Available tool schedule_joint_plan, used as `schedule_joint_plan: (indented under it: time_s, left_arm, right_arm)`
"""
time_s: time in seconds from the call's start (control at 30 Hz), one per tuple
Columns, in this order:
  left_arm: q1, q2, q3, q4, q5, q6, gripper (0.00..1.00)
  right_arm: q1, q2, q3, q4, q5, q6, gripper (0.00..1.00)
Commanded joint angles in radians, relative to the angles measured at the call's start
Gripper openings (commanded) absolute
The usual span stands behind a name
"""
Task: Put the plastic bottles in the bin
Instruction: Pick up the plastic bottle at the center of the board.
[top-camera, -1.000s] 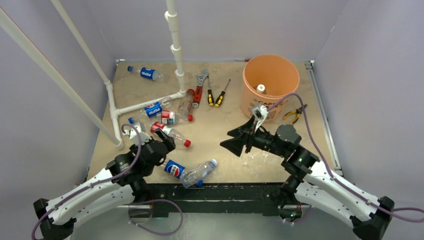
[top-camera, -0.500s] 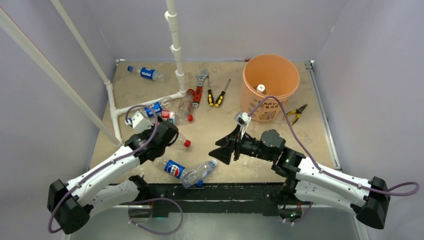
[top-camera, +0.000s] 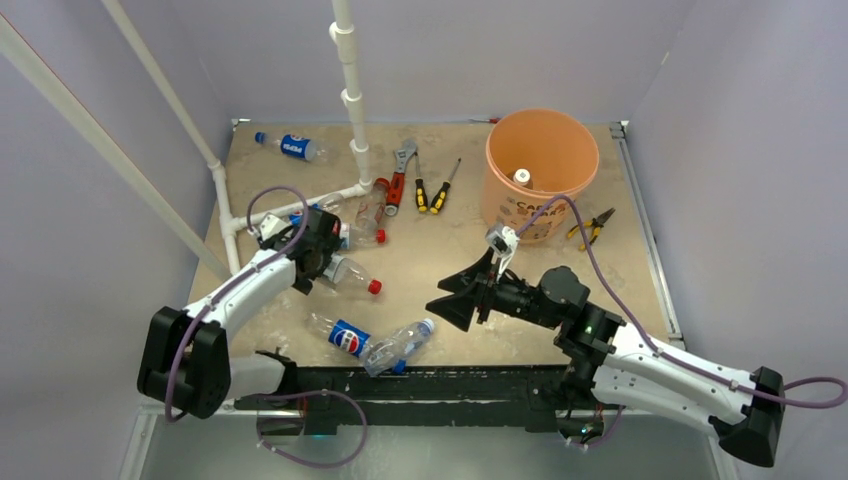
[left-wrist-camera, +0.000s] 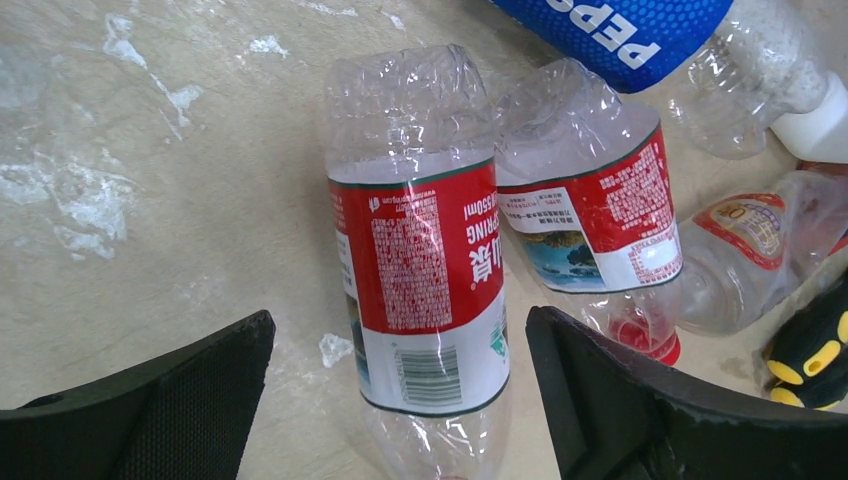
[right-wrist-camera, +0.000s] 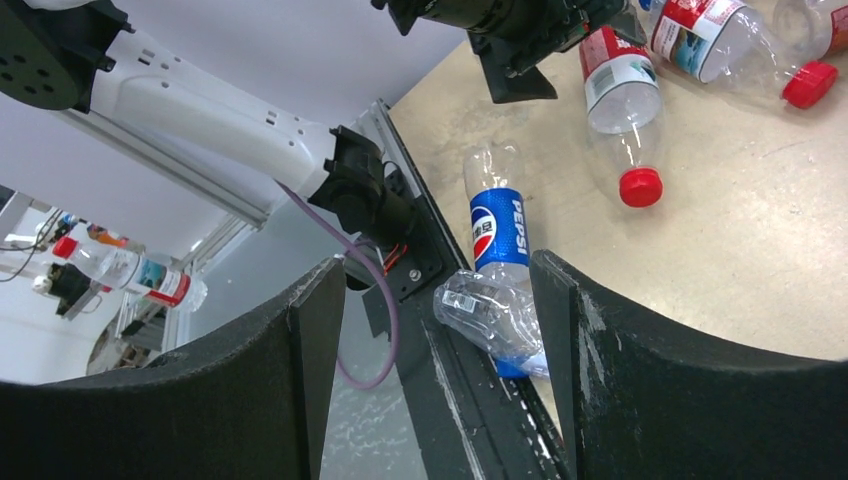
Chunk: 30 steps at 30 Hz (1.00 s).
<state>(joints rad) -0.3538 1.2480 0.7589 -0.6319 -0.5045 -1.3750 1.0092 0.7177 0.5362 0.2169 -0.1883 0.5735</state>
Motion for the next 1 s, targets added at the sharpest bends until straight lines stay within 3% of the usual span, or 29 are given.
schedule_joint_plan:
  time_s: [0.0, 0.4, 0.6, 0.97]
  left_arm:
    - [0.042, 0.045, -0.002, 0.077, 0.064, 0.020, 0.95]
    - [0.078, 0.086, -0.108, 0.173, 0.131, 0.020, 0.73]
    - [0.078, 0.066, -0.130, 0.202, 0.152, 0.033, 0.54]
    - [0.065, -0.170, 0.016, 0.117, 0.259, 0.101, 0.38]
  right_arm:
    - [0.008, -0.023, -0.021, 0.010, 0.020, 0.021, 0.70]
    - [0.017, -0.014, -0.008, 0.013, 0.003, 0.017, 0.70]
    - [0.021, 0.003, 0.004, 0.014, 0.005, 0.018, 0.70]
    - [0.023, -0.001, 0.168, -0.098, 0.069, -0.064, 0.72]
